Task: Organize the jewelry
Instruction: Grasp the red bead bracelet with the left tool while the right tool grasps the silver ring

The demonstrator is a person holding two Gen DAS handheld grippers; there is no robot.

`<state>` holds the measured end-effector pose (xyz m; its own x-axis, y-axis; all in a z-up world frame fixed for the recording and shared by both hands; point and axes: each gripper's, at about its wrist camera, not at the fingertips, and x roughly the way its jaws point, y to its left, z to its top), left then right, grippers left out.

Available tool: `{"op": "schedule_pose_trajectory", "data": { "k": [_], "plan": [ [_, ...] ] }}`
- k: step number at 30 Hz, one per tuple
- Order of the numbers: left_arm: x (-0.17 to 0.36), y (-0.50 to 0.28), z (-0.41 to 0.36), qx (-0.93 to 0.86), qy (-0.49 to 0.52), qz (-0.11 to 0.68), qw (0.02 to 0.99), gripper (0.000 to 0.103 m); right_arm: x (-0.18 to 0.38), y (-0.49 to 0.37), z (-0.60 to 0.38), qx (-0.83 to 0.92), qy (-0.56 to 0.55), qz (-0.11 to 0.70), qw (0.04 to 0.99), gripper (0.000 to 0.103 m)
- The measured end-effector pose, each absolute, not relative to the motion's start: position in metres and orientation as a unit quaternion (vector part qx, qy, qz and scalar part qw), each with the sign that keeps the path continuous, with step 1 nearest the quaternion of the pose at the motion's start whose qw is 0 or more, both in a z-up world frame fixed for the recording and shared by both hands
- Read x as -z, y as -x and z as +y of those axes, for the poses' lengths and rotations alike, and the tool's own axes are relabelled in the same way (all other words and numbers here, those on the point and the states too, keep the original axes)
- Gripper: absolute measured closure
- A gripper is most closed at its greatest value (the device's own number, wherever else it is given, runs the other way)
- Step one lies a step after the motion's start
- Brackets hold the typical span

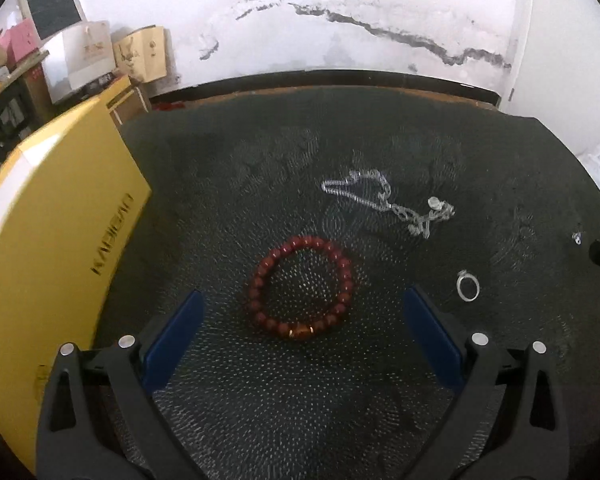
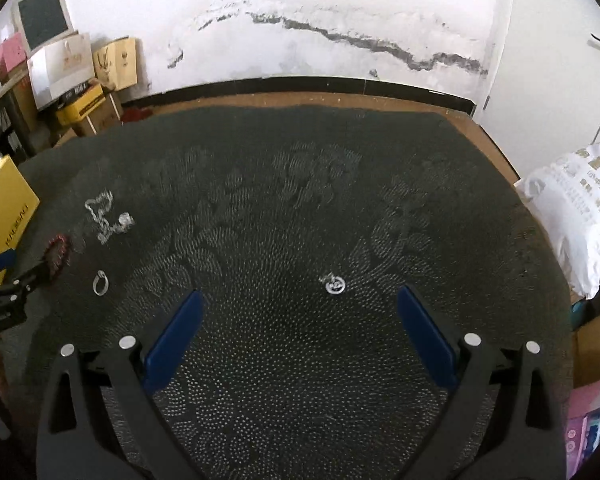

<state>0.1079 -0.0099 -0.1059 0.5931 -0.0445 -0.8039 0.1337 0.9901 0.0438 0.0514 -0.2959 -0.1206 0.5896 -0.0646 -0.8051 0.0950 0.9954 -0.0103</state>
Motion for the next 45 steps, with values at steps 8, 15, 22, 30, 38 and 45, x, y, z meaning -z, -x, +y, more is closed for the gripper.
{"op": "schedule_pose_trajectory", "data": {
  "k": [8, 15, 22, 30, 38, 45],
  "plan": [
    [0.127, -0.122, 0.0, 0.057, -0.03, 0.461, 0.885, 0.006, 0.14, -0.058, -0.301, 0.047, -0.029, 0.473, 0.879, 0.009],
    [0.127, -0.122, -0.003, 0.054, -0.036, 0.461, 0.885, 0.005, 0.153, -0.061, -0.301, 0.054, -0.018, 0.483, 0.874, 0.009],
    [0.128, -0.122, -0.004, 0.054, -0.037, 0.46, 0.885, 0.005, 0.164, -0.07, -0.309, 0.043, -0.025, 0.459, 0.887, 0.006],
    [0.128, -0.122, -0.004, 0.054, -0.037, 0.46, 0.886, 0.005, 0.165, -0.077, -0.312, 0.041, -0.026, 0.459, 0.887, 0.006],
    [0.123, -0.117, -0.001, 0.051, -0.035, 0.447, 0.893, 0.029, 0.158, -0.078, -0.312, 0.032, -0.026, 0.441, 0.897, 0.043],
    [0.118, -0.114, -0.01, 0.075, -0.052, 0.436, 0.895, 0.066, 0.156, -0.074, -0.31, 0.025, -0.024, 0.438, 0.899, 0.085]
  ]
}}
